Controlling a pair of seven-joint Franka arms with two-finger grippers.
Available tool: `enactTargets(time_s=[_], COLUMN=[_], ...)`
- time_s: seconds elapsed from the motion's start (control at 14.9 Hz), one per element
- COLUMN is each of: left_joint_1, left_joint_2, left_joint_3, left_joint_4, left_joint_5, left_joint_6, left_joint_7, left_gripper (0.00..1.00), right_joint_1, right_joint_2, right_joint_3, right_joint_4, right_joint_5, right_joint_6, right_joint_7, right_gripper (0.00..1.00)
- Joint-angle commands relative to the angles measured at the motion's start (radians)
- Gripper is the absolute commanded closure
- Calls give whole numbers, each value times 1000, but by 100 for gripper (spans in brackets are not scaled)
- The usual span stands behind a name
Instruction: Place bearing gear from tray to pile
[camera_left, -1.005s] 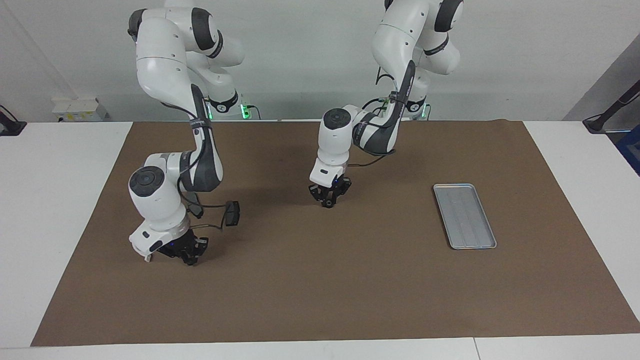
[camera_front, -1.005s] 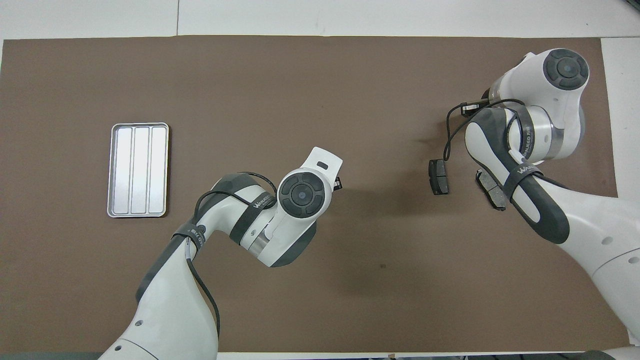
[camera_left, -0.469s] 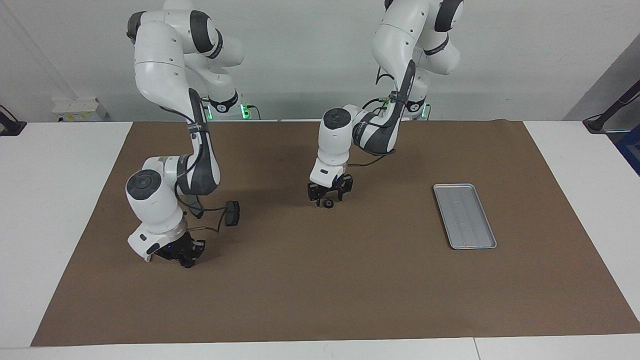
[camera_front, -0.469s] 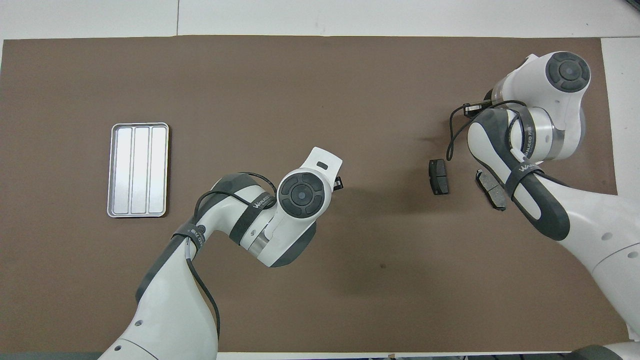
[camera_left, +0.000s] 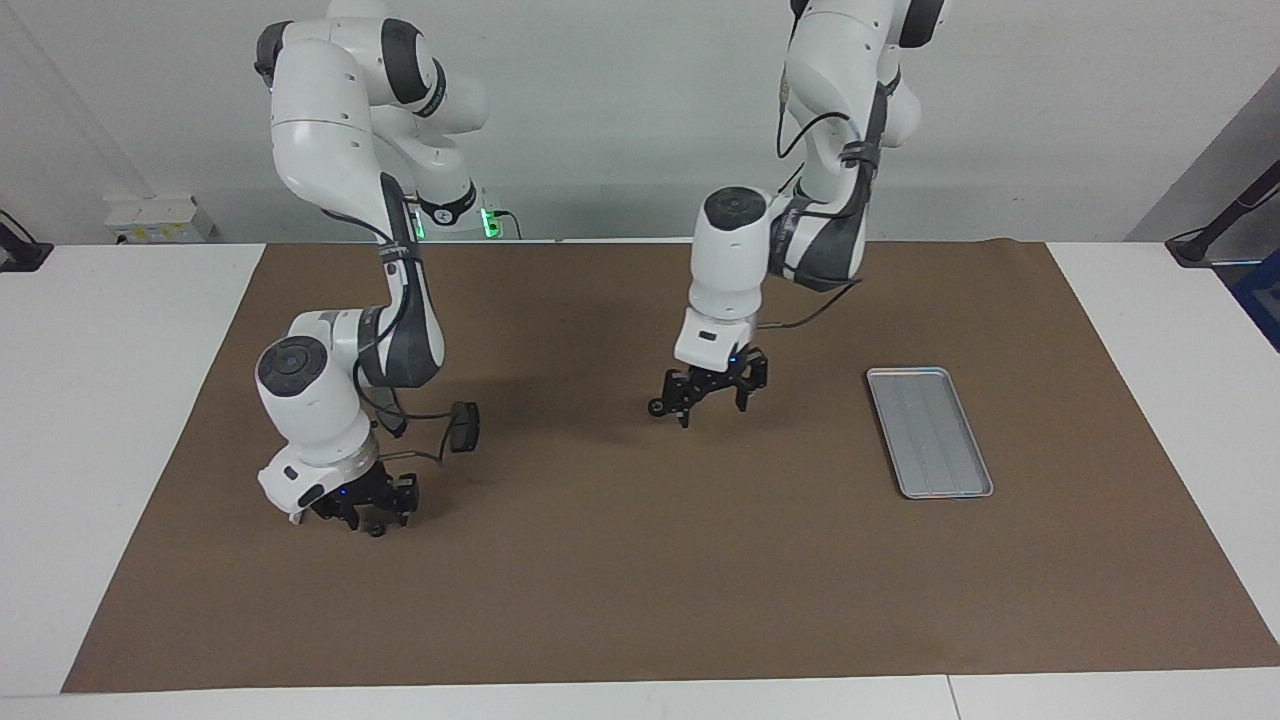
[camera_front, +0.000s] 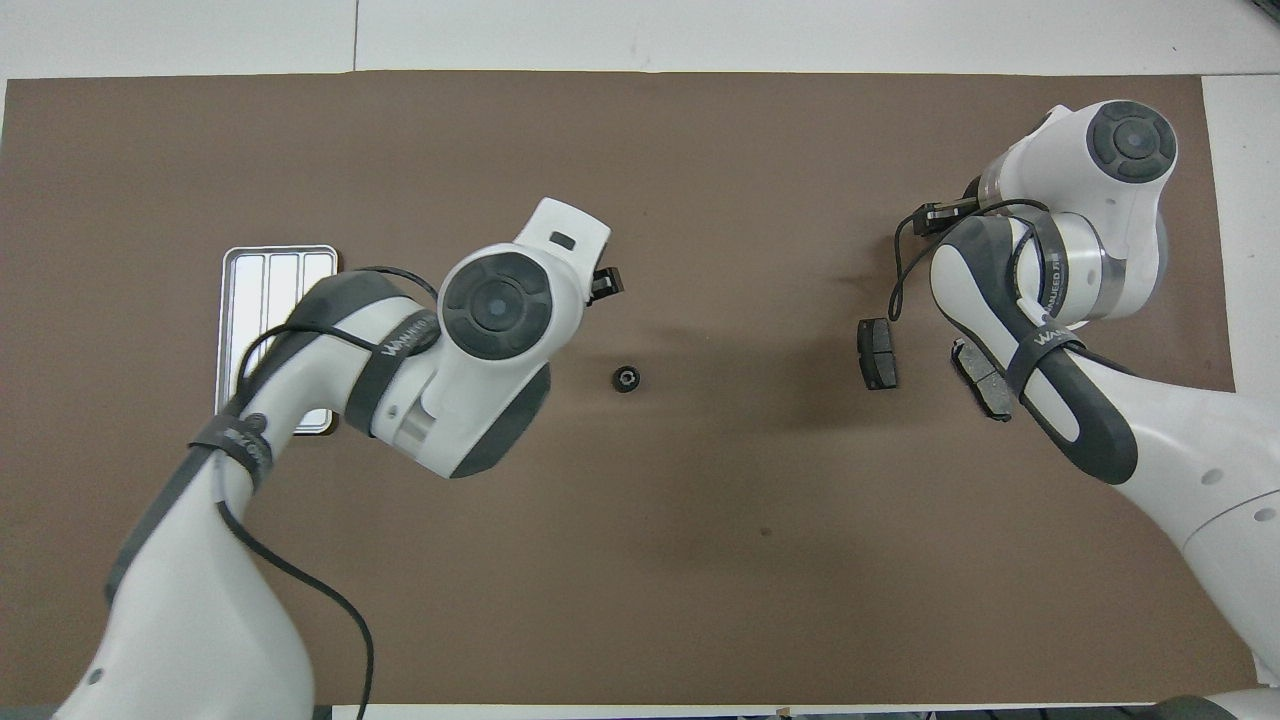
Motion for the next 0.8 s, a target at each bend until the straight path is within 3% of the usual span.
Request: enactTargets(time_s=[0.0,0.2,0.47,0.74], left_joint_1=[125,252,427,497], left_joint_2=[-53,-82,-204,-289], left_joint_3=[-12,-15,-5,-2], left_joint_4=[97,195,188,181], left_joint_5=[3,-4,-89,-89], left_joint_6=[-196,-362,-460,-537], left_joint_7=[205,405,648,734], left_gripper=[0,0,0,0], right_joint_1=[21,79,201,335], right_joint_2=[-62,-121,-165,-184], right_joint_3=[5,5,6,14], right_joint_4=[-5,14,56,59], right_joint_5=[2,-5,-5,5], right_joint_6=[-83,-193,-338,-376], right_joint_7=[-14,79,392,771], right_gripper=[0,0,0,0])
